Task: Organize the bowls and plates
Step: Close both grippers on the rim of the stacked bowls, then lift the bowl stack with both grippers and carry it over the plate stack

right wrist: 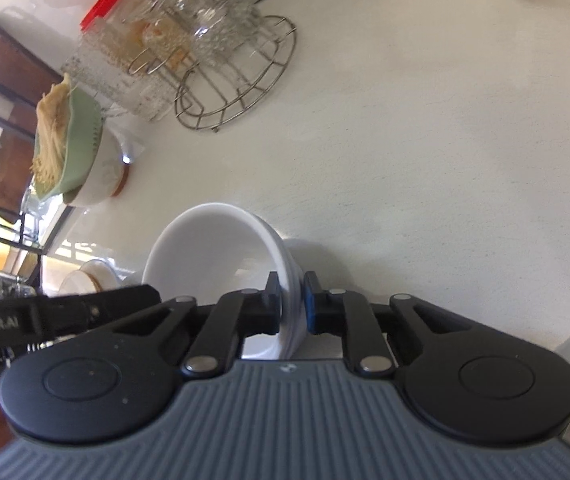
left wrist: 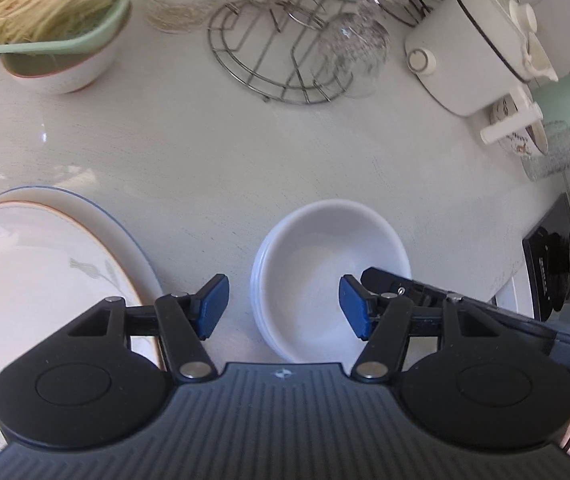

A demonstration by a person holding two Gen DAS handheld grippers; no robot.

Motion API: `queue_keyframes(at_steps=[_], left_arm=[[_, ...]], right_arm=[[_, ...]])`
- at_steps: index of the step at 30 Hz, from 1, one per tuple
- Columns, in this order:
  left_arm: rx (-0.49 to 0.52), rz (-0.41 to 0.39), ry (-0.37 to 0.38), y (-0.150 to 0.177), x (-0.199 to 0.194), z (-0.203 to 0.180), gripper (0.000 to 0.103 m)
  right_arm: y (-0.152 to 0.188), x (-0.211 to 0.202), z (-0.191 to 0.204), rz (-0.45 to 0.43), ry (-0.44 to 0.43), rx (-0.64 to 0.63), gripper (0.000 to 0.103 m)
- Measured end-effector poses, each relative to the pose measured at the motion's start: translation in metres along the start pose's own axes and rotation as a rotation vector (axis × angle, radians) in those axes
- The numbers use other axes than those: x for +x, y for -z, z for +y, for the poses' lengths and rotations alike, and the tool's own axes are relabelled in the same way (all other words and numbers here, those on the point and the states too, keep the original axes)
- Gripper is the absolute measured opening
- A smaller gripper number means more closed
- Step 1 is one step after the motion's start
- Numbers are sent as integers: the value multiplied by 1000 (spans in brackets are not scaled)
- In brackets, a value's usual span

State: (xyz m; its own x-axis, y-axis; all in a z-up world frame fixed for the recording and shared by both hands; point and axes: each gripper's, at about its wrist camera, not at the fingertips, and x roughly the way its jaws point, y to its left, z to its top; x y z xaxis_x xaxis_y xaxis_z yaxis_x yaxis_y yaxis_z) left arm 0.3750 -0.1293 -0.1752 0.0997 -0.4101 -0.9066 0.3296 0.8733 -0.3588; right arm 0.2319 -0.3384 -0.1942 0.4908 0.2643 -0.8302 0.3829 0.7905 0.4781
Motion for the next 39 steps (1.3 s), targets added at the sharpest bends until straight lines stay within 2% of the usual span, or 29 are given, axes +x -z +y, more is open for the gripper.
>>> queue_keyframes(at_steps=[8,11,17,19,22,25,29,39], left_arm=[[28,-3,12,0,11,-10,65],[27,12,21,0,17,-10,61],[8,52,16,4,35,-4,44],[-3,63,23,6,40,-1,29],[8,58,21,9,42,0,22],[-10,58,28,11,43,3,21],[15,55,17,13,40,2,20],[9,44,54,17,12,2,21]], right_arm=[[1,-11,-8,-26,18,21,13],[2,-13,-10,-29,27,26,12],[2,-11,-9,-25,33,13,13],[2,-8,-9,-20,33,11,13],[3,-4,-9,-13,33,11,13],[4,-2,-10,-13,24,18,14],[5,-3,-5,-13,30,-3,14],[6,-22,4,-22,9,-8,14]])
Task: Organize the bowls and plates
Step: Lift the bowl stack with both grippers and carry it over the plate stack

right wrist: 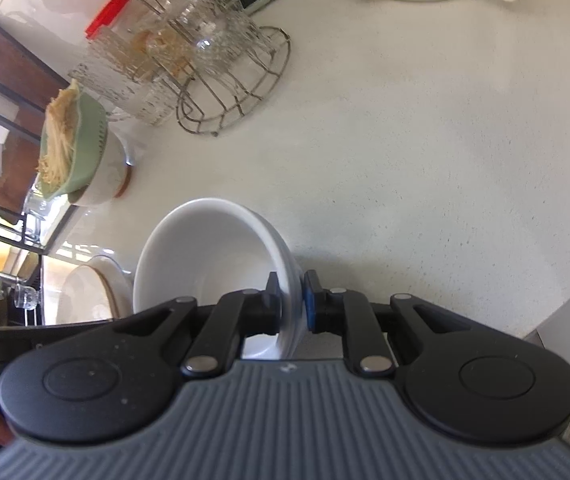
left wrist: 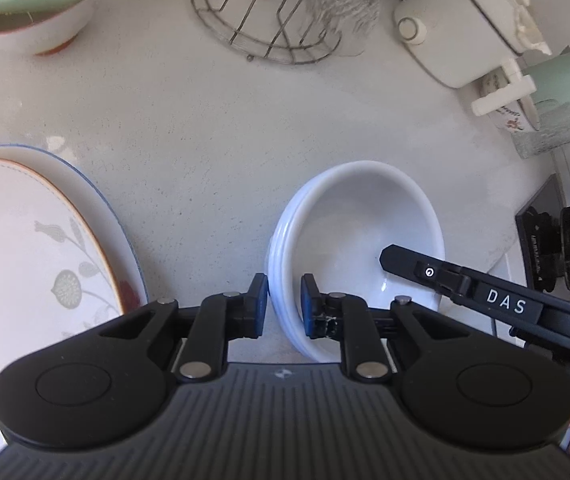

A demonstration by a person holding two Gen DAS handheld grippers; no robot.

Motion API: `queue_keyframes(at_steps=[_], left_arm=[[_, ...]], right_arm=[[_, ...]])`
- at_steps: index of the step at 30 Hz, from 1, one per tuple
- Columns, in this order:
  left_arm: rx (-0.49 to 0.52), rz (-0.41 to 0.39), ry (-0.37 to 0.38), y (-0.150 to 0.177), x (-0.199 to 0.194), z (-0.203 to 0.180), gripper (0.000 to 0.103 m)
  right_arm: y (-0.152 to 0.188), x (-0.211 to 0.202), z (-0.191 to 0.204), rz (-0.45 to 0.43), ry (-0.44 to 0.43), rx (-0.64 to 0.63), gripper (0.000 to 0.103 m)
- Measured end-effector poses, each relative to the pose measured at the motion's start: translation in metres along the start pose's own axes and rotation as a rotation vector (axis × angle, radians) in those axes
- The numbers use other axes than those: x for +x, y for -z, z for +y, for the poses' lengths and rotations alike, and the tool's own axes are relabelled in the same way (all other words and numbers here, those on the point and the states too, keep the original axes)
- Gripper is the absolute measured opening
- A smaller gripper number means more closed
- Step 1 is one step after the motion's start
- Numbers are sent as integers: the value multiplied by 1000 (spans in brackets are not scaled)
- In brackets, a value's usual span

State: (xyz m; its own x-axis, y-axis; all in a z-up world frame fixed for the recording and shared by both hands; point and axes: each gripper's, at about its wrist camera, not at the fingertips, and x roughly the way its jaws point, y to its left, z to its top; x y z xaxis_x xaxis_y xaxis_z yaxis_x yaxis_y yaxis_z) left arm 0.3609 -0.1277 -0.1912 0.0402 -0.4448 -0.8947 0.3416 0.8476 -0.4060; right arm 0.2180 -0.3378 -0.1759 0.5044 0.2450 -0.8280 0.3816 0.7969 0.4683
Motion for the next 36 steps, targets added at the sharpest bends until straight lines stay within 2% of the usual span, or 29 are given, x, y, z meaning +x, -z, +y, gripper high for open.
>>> queue_keyframes(at_steps=[7,15,30,36], left_arm=[[-25,-29,32,2,-31,-2,21],[-17,-94,32,8,-68,-5,21],[-134,-184,44,27,-116,46,21],[-163,-222,12,39,-136,74,21]], right_arm=[[-1,-26,11,-13,-29,-8,16],[-3,-50,34,-55,-45,-55,16],[4,-46,91,-65,-90,-157,16],[14,-36,122,-55,-112,-216,16]])
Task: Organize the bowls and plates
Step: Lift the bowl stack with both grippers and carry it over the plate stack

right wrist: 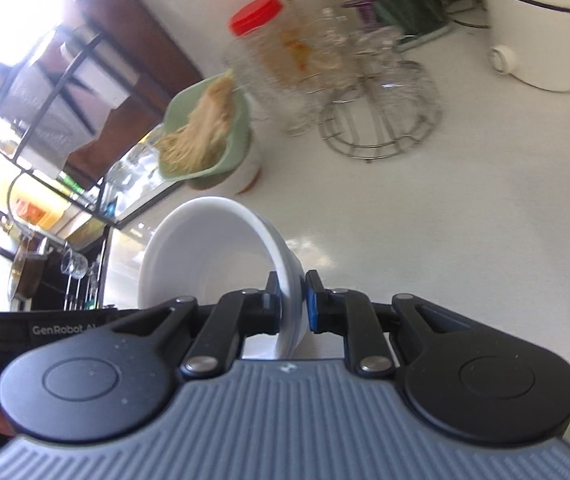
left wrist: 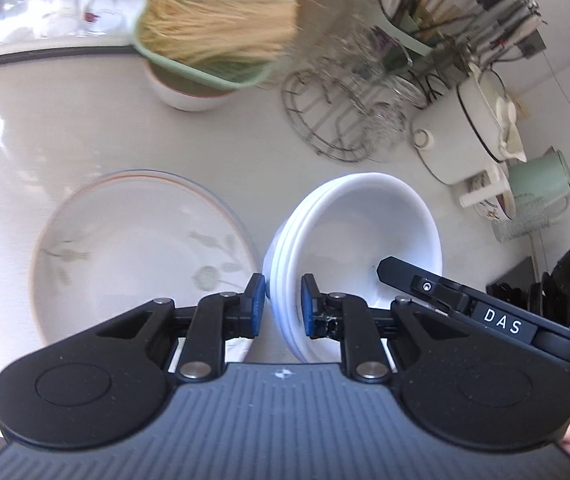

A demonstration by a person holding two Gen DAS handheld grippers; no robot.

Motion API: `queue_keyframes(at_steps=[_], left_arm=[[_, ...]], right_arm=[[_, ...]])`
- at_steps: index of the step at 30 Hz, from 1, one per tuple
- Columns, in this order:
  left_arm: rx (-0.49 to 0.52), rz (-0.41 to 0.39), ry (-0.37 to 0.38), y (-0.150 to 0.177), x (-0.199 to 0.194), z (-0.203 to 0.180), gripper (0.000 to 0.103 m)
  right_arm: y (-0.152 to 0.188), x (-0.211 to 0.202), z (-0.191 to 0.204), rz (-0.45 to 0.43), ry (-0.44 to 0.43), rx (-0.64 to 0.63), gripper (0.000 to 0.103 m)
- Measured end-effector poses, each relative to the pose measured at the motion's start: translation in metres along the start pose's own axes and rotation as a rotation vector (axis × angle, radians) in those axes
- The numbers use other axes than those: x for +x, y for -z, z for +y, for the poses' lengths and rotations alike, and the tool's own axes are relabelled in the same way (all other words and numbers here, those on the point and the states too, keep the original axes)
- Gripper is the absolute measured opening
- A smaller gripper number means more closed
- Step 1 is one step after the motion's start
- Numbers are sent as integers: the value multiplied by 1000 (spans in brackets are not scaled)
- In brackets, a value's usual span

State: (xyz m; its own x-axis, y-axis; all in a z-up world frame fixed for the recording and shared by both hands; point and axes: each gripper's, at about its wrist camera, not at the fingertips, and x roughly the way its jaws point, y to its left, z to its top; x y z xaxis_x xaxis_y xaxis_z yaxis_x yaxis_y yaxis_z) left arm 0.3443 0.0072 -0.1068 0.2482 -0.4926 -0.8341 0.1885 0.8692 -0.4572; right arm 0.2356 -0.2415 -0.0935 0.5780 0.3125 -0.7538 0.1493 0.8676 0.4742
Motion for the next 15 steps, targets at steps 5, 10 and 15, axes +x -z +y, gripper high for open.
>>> queue_keyframes(at_steps=[5,10,15], left_arm=[[-22,-37,-32,4,-20,26,21],[-52,-61,-43,5,-31,54,21],[-82,-71,-41,7,-31,76,21]], right_arm=[[7,14,29,13,-27,-47,16],[16,30,49,32,-51,-62,16],[22,46,60,72,-50,-55,16]])
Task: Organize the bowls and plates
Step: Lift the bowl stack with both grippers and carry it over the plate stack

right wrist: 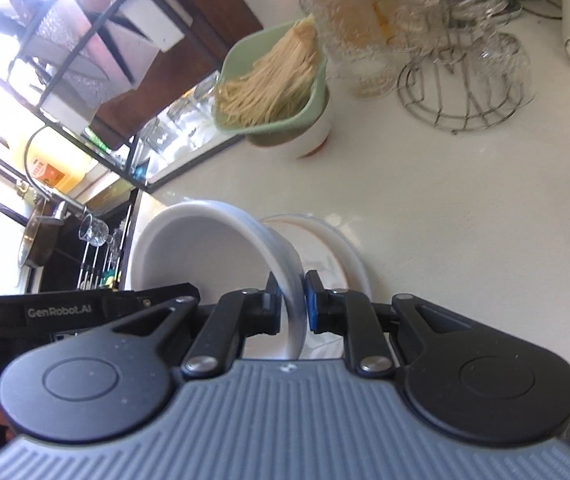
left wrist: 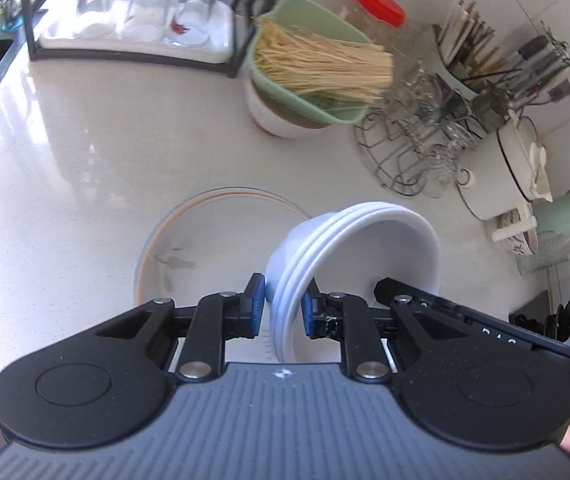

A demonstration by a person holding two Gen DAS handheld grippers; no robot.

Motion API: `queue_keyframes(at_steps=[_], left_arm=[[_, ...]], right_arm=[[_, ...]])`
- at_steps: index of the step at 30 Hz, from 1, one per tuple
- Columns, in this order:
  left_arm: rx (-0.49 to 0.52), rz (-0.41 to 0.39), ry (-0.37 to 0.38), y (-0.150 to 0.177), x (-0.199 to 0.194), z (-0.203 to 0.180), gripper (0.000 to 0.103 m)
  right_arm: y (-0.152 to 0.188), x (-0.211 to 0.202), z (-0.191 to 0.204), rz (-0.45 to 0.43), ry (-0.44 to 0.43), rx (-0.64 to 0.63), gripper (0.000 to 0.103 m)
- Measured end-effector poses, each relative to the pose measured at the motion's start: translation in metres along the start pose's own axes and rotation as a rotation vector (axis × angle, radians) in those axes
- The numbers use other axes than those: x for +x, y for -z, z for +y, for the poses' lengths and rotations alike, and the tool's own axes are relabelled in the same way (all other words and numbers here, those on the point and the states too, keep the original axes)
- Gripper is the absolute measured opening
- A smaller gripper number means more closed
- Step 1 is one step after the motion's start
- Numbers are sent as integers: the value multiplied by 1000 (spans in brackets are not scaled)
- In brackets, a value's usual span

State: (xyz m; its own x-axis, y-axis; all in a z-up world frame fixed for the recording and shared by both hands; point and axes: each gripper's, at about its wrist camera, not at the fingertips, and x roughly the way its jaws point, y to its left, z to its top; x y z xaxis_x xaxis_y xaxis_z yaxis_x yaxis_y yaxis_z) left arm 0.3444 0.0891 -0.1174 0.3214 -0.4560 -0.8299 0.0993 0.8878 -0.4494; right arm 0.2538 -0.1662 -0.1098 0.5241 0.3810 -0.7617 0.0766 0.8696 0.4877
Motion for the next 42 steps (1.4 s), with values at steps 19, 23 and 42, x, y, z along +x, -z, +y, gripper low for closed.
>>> queue_keyframes(at_steps=[19,23,42], left_arm=[[-23,83,-42,-3,43,41,21],[-74,79,-43,-2,47,42,21],[-133,-129,-111,13,-32,17,35]], right_arm=[[10,59,13,130,112,23,16],[12,62,8,159,115,14,16],[-8,-1,21,36,-18,-158,25]])
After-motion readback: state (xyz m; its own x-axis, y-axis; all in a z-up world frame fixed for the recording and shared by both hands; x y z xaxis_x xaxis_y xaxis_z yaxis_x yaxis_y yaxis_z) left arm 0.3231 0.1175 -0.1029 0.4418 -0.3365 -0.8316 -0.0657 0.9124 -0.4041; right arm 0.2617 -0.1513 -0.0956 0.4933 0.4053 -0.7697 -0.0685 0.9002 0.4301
